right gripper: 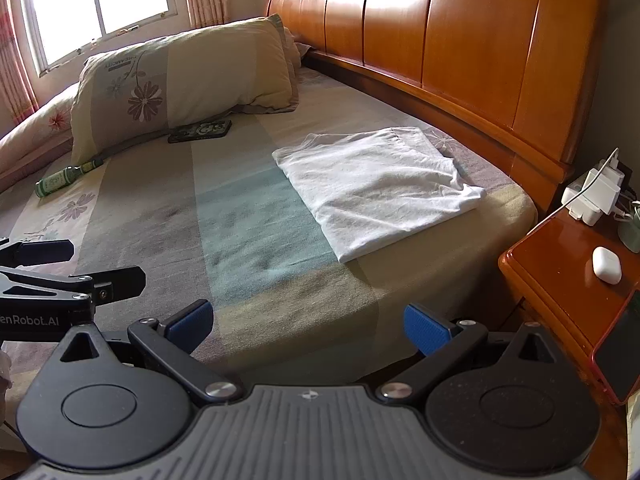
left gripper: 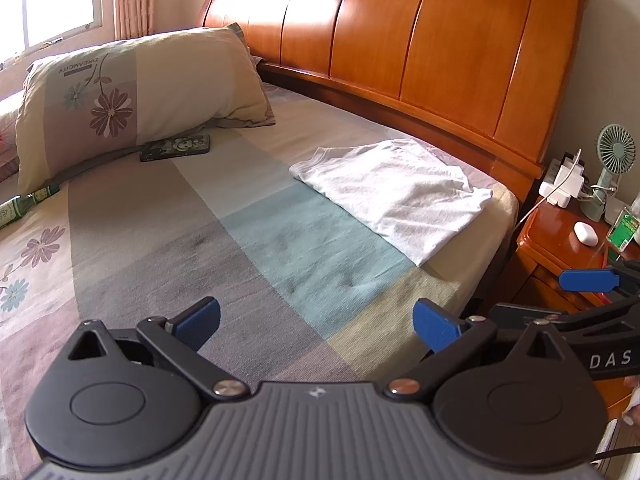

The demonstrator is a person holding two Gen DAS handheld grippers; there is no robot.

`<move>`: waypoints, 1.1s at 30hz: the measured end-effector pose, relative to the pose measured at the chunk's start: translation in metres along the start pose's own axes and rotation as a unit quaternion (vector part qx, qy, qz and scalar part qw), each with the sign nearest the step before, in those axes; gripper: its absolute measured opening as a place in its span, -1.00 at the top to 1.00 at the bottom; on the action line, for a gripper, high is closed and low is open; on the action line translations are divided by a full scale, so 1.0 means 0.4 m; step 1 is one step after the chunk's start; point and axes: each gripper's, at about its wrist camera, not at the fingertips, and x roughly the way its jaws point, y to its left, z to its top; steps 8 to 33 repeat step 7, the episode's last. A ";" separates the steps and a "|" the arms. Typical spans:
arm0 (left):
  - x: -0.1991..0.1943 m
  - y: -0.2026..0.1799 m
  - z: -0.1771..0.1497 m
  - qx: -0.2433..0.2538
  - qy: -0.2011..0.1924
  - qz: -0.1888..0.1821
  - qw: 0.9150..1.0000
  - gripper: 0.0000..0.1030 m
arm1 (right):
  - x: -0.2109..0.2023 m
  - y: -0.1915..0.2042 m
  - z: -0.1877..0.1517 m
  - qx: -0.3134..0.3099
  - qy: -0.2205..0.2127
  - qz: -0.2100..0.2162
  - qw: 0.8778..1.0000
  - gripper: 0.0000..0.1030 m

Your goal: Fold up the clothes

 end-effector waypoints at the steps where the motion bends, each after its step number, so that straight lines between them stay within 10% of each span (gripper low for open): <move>1: 0.000 0.000 0.000 -0.001 0.001 0.000 1.000 -0.98 | -0.001 0.001 0.000 0.000 0.000 0.001 1.000 -1.00; 33: 0.002 0.002 -0.001 -0.003 0.001 -0.003 1.000 -0.98 | 0.000 0.005 0.000 -0.001 -0.001 0.004 1.000 -1.00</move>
